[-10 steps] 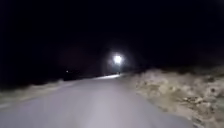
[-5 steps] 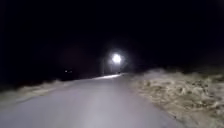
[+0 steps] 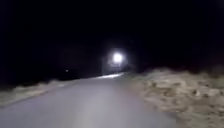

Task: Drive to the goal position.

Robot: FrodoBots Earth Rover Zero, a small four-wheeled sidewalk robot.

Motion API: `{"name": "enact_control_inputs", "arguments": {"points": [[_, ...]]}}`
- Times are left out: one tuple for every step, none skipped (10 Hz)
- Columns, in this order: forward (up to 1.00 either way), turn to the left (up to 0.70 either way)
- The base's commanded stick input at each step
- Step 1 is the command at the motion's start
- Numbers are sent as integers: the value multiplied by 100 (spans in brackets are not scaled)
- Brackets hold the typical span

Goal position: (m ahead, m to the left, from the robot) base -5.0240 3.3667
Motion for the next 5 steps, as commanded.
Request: {"name": "enact_control_inputs", "arguments": {"points": [[100,40],[100,36],[100,9],[100,0],[100,0]]}}
